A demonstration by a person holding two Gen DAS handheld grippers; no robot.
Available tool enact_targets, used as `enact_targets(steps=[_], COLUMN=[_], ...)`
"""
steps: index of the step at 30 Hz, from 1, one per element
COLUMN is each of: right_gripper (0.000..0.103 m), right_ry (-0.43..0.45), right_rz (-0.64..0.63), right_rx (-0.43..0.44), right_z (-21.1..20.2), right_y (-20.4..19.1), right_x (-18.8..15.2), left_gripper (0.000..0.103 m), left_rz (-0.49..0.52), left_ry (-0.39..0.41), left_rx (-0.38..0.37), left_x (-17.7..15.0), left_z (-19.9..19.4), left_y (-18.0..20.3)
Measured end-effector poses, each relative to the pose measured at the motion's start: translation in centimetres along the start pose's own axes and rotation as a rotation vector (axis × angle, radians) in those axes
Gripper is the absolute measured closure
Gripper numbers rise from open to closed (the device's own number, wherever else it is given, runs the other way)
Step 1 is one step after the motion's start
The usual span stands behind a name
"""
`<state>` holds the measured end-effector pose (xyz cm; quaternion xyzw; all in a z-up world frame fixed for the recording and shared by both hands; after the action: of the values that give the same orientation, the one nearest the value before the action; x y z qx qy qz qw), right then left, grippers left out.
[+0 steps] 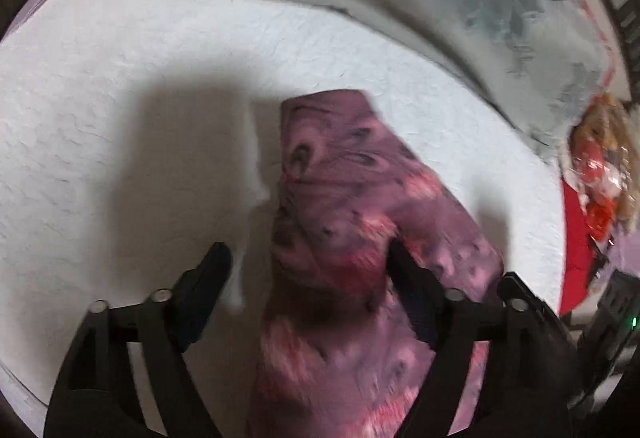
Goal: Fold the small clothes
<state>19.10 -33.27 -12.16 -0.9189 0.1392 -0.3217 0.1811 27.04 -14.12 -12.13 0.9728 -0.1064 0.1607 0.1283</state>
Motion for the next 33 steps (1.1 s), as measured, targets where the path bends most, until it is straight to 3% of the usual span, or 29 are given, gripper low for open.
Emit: enact_targets(steps=[4, 6, 8, 10, 11, 13, 16, 19, 21, 22, 25, 29, 32, 33], right_gripper=[0.067, 0.064, 0.061, 0.055, 0.049, 0.049, 0.048, 0.045, 0.034, 0.028, 0.029, 0.028, 0.023, 0.023], right_ry=[-0.001, -0.016, -0.077, -0.151, -0.123, -0.120, -0.117, -0.167, -0.214, -0.189, -0.178, -0.178, -0.250, -0.217], right_rz=[-0.074, -0.114, -0.154, -0.173, -0.143, -0.078, -0.170, -0.267, -0.291, -0.259, -0.163, -0.227, -0.274, -0.281], right_rx=[0.150, 0.183, 0.118, 0.012, 0.020, -0.010, 0.036, 0.010, -0.071, -0.079, -0.068, -0.042, -0.134, -0.127], right_z=[-4.4, -5.1, -3.8, -1.6, -2.1, -3.7, -6.4, -6.3, -5.1, -5.1, -6.9, -8.9, -7.9, -8.0], right_y=[-2.8, -3.7, -3.2, -1.5, -1.3, -0.9, -3.1, -3.9, -2.9, -2.3, -1.6, -2.1, 0.2, 0.3], right_x=[-1.6, -3.2, -5.5, -7.8, -7.5, -7.4, -8.6, -11.4, -13.2, -13.3, -13.1, -15.0, -18.1, -18.2], left_gripper=[0.027, 0.027, 0.024, 0.025, 0.025, 0.025, 0.025, 0.020, 0.018, 0.019, 0.019, 0.019, 0.018, 0.018], left_rz=[0.108, 0.147, 0.165, 0.118, 0.102, 0.120, 0.177, 0.205, 0.189, 0.183, 0.210, 0.263, 0.256, 0.250], left_ry=[0.127, 0.137, 0.093, 0.043, 0.042, 0.077, 0.136, 0.091, 0.097, 0.094, 0.124, 0.119, 0.076, 0.086], left_rx=[0.035, 0.095, 0.128, 0.108, 0.092, 0.089, 0.142, 0.180, 0.198, 0.198, 0.199, 0.270, 0.304, 0.306], left_x=[-2.8, -5.1, -6.2, -7.1, -7.2, -7.7, -9.7, -12.3, -12.8, -12.9, -13.7, -15.5, -16.4, -16.2], left_z=[-4.3, -3.7, -1.7, -1.1, -1.7, -3.9, -5.6, -3.2, -3.3, -3.7, -6.0, -4.8, -2.7, -2.9], left_y=[-0.6, -1.2, -1.5, -2.1, -2.1, -2.2, -2.4, -2.6, -2.8, -2.8, -2.2, -2.7, -3.2, -3.2])
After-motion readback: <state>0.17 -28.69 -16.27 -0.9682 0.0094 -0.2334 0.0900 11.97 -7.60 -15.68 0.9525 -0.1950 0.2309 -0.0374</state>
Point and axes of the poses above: each gripper's, at about its wrist camera, not at the fingertips, and z roughly the way its jaws point, y to its right, x to its top, the point moved 10 cm from there along z, roughly the way its jaws point, and after that the axes turned 7 degrees about x, right-handed, at the moved point
